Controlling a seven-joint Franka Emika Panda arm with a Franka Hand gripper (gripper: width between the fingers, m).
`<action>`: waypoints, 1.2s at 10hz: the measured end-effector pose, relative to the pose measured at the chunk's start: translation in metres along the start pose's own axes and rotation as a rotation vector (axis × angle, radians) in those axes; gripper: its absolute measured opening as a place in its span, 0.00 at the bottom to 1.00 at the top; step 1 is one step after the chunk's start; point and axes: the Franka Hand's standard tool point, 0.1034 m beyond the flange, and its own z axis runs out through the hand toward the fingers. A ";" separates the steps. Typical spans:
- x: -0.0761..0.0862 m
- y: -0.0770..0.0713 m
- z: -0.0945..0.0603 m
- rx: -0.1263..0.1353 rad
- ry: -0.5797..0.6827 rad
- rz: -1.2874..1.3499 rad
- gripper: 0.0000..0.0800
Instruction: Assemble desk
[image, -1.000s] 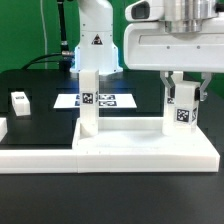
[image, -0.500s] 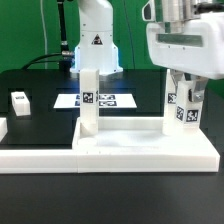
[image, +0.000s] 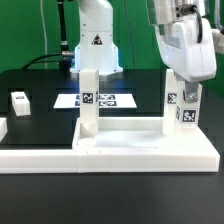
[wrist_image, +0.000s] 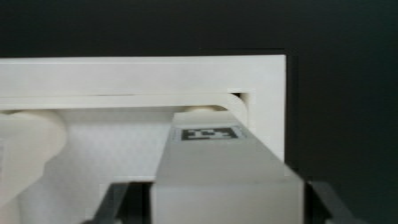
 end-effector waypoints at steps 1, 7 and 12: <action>0.001 -0.001 0.000 0.016 -0.018 0.085 0.37; 0.002 0.000 0.000 0.042 -0.011 0.164 0.61; 0.012 -0.009 -0.046 0.097 -0.050 0.067 0.81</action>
Offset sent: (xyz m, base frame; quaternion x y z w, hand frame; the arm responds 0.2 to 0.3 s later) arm 0.0000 0.0000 0.0000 0.0000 0.0000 0.1296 0.9916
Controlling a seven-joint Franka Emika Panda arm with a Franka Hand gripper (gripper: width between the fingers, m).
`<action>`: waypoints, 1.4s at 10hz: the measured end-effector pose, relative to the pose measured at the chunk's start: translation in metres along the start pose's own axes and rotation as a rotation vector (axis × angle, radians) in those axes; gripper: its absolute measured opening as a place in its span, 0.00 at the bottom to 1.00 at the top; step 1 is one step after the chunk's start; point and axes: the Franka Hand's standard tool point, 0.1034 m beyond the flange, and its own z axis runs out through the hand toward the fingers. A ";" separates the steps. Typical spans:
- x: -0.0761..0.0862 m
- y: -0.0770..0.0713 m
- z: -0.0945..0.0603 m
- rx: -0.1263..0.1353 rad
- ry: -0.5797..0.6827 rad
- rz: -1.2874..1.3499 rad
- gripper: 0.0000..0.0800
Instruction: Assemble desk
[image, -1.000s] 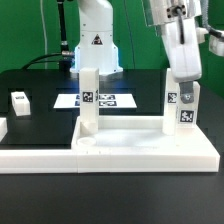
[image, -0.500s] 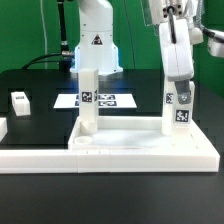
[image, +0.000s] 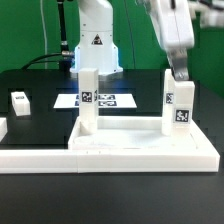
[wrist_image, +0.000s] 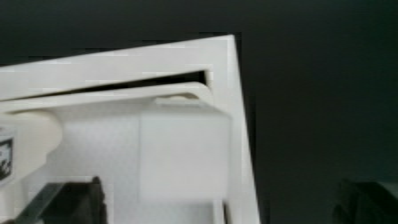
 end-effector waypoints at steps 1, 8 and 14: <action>-0.001 0.002 0.003 -0.005 0.001 -0.002 0.81; 0.022 0.014 -0.014 0.009 -0.007 -0.179 0.81; 0.042 0.014 -0.024 0.024 0.010 -0.675 0.81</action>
Offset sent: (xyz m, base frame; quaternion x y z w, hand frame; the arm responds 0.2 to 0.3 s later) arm 0.0000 0.0000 0.0000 0.0000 0.0000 0.0000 1.0000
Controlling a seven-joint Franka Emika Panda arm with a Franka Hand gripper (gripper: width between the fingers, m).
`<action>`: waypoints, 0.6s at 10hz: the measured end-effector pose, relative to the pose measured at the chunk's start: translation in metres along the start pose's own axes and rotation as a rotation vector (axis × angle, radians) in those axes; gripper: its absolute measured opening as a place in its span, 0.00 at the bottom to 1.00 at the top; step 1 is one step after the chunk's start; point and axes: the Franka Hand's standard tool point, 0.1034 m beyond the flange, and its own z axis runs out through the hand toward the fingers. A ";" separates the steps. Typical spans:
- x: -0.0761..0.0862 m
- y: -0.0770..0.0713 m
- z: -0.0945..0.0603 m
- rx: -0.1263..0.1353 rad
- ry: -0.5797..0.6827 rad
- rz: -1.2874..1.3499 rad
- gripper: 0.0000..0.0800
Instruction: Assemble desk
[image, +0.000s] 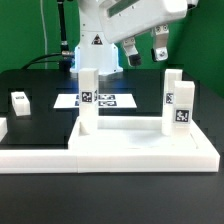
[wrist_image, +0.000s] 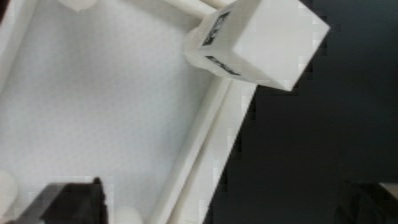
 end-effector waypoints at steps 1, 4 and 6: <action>0.001 0.005 -0.001 0.000 -0.004 -0.151 0.81; 0.015 0.064 -0.026 -0.034 -0.096 -0.483 0.81; 0.017 0.071 -0.027 -0.051 -0.091 -0.632 0.81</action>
Offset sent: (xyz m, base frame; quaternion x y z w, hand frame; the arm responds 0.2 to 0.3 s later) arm -0.0596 -0.0435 0.0070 -0.0354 -0.1197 -0.2126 0.9691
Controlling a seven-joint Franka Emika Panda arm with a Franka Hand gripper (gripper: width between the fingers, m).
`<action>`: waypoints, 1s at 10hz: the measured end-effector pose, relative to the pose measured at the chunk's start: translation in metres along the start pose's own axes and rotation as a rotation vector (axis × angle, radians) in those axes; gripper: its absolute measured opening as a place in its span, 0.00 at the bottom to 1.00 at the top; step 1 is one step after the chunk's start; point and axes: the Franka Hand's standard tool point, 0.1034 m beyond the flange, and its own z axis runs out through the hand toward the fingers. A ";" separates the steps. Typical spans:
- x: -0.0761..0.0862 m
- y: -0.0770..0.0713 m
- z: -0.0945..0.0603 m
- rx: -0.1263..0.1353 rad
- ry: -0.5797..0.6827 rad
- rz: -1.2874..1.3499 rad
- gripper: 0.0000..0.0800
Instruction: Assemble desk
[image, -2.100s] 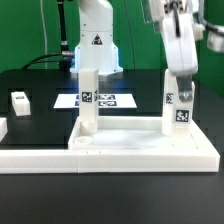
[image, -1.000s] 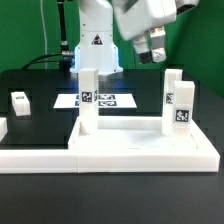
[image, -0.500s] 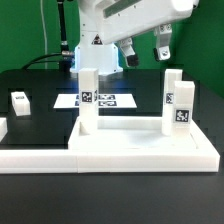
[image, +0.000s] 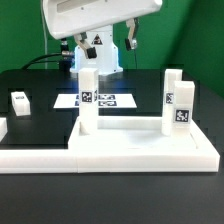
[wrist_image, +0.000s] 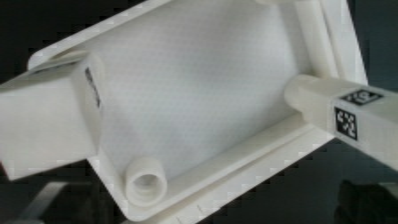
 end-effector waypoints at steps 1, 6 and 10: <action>0.000 0.001 0.000 -0.001 0.000 -0.048 0.81; -0.016 0.025 0.001 -0.015 -0.065 -0.411 0.81; -0.034 0.107 -0.010 -0.063 -0.126 -0.863 0.81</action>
Offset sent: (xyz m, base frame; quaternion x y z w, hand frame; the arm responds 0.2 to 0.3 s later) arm 0.0000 0.0000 0.0000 0.0000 0.0000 -0.1938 0.9810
